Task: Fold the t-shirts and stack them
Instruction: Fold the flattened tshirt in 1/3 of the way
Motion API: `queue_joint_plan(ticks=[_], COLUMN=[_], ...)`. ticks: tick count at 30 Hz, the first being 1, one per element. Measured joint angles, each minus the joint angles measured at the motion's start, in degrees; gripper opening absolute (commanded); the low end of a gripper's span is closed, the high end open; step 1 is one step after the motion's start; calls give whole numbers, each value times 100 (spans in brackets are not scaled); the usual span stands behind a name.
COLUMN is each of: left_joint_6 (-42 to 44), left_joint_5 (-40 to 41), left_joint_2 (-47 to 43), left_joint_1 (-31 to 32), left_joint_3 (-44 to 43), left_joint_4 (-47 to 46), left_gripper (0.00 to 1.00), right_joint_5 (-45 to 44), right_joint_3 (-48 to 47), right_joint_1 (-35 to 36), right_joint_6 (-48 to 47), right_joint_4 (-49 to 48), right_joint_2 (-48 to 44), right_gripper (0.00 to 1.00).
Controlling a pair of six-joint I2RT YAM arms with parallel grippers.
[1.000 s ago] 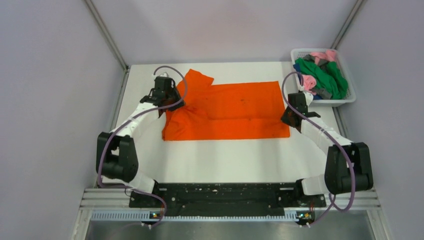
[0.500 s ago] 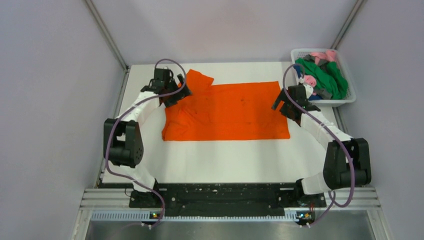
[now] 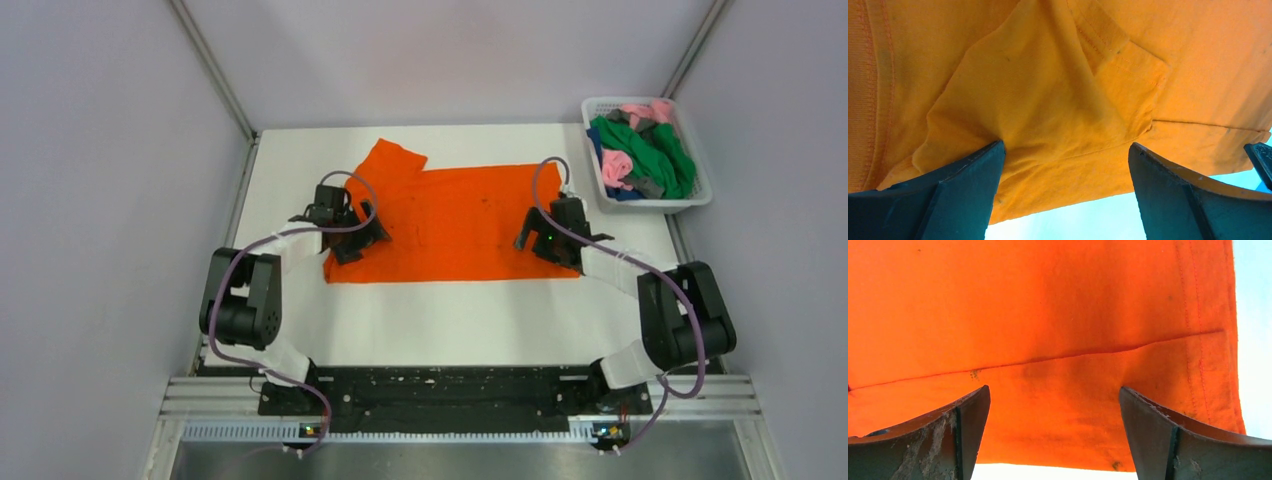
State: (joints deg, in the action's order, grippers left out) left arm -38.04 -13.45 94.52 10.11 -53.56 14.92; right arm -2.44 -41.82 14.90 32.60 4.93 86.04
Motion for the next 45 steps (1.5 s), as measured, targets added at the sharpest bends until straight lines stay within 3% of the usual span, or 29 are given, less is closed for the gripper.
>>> queue_joint_plan(ticks=[7, 13, 24, 36, 45], left_joint_6=[-96, -348, -772, -841, -435], left_joint_5=[-70, -114, 9, 310, 769], left_joint_2=[-597, -1683, -3755, -4828, -4352], left_joint_1=[2, 13, 48, 57, 57], left_joint_3=[741, 1773, 2924, 3062, 1370], left_joint_4=[-339, -387, 682, 1897, 2133], left_gripper=[99, 99, 99, 99, 99], right_joint_5=[131, 256, 442, 553, -258], right_joint_3=[826, 1530, 2087, 2114, 1095], right_joint_1=[11, 162, 533, 675, 675], right_joint_6=[125, 483, 1266, 1488, 1084], right_joint_4=[-192, 579, 1878, 2857, 2977], right_joint_2=[-817, -2081, -3641, -4321, -4341], right_gripper=[98, 97, 95, 99, 99])
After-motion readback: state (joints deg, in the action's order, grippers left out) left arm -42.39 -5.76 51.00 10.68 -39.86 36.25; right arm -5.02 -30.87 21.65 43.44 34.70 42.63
